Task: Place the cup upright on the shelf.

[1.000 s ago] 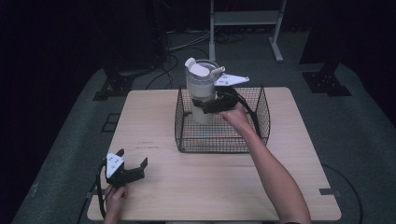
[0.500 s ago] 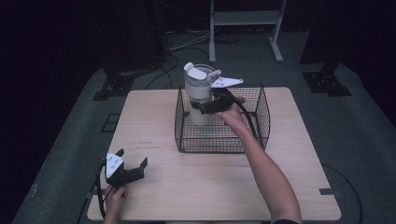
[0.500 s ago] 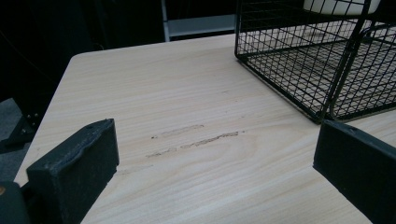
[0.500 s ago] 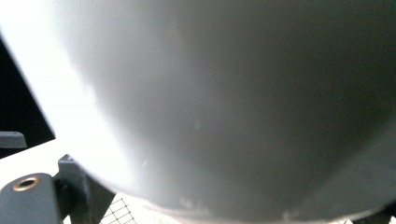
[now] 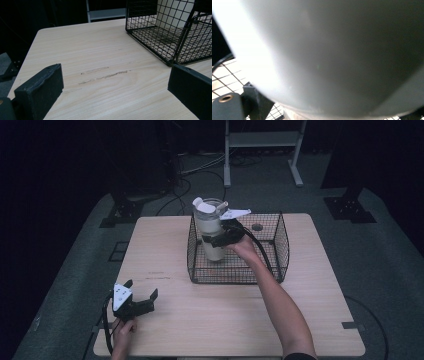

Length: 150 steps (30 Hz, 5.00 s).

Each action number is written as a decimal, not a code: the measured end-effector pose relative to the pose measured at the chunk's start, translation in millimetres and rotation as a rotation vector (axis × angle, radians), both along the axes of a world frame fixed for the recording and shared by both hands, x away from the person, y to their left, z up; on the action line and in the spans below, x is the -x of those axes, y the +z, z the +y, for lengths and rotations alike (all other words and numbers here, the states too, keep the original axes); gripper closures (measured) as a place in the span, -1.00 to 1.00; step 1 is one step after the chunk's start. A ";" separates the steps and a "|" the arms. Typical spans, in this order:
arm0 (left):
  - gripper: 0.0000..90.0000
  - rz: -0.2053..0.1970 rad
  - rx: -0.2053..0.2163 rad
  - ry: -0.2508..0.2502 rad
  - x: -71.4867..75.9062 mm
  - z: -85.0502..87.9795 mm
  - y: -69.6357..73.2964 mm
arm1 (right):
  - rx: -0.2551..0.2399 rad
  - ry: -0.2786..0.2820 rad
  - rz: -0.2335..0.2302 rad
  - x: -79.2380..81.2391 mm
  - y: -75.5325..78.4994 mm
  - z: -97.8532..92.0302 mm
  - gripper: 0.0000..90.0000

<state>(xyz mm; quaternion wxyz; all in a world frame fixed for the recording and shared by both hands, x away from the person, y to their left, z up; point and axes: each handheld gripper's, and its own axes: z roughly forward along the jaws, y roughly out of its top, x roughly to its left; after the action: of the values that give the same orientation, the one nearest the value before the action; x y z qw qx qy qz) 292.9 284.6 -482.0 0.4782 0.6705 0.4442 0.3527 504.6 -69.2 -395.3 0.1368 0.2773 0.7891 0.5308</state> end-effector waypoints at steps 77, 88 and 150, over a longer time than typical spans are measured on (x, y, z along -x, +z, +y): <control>-1.00 0.002 -0.007 -0.002 0.4 -1.3 -0.3 | 0.066 0.104 -0.036 0.7 -28.5 -51.0 -0.82; -1.00 0.001 -0.012 -0.003 0.4 -2.0 -0.4 | 0.080 0.084 -0.042 10.5 -17.2 -63.5 -0.82; -1.00 0.003 -0.034 -0.004 -0.3 -4.1 -0.5 | 0.068 0.041 -0.008 99.2 34.2 -136.0 -0.82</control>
<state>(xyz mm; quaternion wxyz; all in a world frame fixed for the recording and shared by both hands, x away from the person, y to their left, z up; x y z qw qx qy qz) 293.2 280.5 -482.5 0.4667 0.6799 0.4378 0.3582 405.4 -205.1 -361.1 0.1383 0.2539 0.8116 0.5077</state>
